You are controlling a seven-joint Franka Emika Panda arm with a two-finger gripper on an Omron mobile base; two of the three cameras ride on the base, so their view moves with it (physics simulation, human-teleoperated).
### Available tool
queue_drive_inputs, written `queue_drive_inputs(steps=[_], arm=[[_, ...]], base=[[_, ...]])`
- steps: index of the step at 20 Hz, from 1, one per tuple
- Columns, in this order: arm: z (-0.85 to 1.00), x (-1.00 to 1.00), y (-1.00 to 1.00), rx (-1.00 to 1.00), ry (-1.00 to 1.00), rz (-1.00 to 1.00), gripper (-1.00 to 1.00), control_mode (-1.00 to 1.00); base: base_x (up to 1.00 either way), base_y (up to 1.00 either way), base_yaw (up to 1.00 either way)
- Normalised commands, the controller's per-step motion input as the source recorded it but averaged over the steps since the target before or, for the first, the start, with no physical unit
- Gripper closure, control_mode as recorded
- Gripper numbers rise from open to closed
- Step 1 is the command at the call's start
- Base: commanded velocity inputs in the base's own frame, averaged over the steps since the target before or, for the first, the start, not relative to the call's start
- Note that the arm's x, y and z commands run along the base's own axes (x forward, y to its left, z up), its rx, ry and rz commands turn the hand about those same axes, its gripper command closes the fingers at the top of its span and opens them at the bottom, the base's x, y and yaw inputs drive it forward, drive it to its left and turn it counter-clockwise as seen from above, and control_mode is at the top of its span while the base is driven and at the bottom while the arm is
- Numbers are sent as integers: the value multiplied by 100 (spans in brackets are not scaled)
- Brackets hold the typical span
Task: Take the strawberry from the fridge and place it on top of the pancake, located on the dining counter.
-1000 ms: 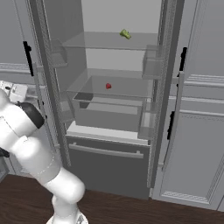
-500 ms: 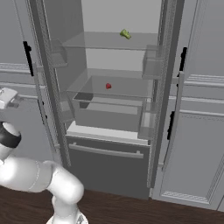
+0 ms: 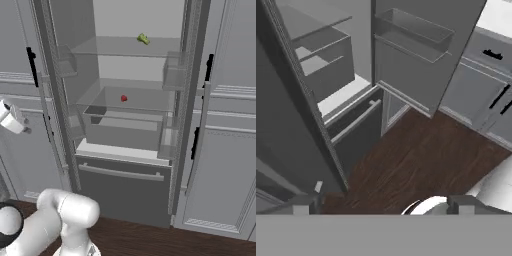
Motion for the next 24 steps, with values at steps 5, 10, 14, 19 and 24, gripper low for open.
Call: queue_drive_inputs(steps=[5,10,14,19,24], arm=[[0,-33,-100,67,10,20,-100,-100],[10,11,-100,97,17,0,-100,-100],[7,36,-69,92,1,0,-100,-100],[5,74,-4,68,9,0,-100,-100],[38,81,0,53,28,0,-100,-100]], base=[[0,0,0],[0,0,0],[0,0,0],[0,0,0],[0,0,0]])
